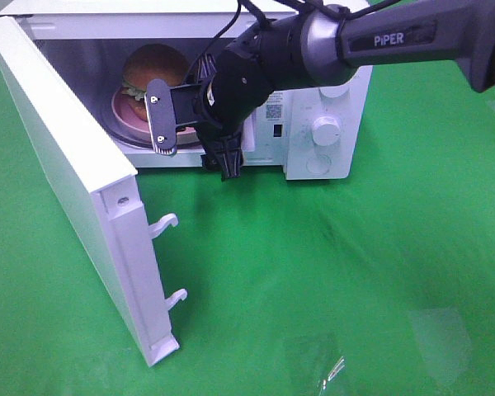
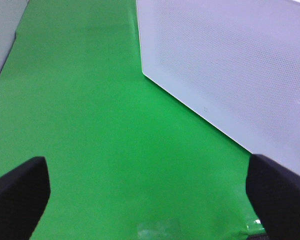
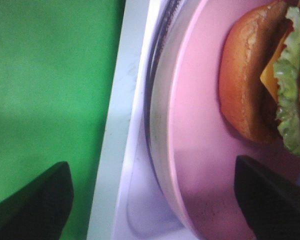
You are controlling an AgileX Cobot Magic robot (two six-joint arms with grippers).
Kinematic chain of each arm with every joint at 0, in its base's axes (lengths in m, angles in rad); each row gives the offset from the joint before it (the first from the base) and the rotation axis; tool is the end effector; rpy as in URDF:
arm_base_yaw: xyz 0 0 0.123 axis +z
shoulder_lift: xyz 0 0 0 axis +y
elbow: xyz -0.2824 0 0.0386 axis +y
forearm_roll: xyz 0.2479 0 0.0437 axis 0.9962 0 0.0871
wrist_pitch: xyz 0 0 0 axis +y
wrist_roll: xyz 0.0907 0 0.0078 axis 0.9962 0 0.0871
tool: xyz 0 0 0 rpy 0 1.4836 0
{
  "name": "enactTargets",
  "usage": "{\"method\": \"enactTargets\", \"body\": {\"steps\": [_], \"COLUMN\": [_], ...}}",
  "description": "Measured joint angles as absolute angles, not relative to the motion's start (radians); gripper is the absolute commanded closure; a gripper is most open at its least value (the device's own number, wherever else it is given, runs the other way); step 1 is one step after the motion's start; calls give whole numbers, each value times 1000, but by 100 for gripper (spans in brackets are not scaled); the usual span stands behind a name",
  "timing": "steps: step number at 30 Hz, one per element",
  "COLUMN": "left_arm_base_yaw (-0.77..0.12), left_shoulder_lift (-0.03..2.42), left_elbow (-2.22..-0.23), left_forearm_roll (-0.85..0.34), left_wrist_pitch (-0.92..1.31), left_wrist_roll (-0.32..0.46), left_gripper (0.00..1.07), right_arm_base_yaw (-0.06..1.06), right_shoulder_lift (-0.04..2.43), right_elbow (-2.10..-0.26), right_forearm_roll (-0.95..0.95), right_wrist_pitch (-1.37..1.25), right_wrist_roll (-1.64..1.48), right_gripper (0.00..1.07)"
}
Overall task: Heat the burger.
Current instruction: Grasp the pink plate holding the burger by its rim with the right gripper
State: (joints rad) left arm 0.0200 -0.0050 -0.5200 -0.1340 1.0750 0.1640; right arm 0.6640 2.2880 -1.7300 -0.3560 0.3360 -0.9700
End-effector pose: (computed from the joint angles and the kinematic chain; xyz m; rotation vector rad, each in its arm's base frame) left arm -0.0088 -0.0109 0.2821 0.1551 2.0207 -0.0438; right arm 0.4096 0.3072 0.1521 -1.9660 1.3706 -0.4442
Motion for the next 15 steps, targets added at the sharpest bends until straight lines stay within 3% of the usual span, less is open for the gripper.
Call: {"method": "enactTargets", "body": {"steps": [15], "left_arm_base_yaw": [20], "left_shoulder_lift": [-5], "left_elbow": [-520], "left_forearm_roll": [-99], "left_wrist_pitch": [1075], "left_wrist_roll": [155], "left_gripper": [7], "right_arm_base_yaw": [664], "right_shoulder_lift": [2393], "right_elbow": [-1839], "right_forearm_roll": [-331], "right_wrist_pitch": [316], "right_wrist_roll": [-970], "right_gripper": [25]}}
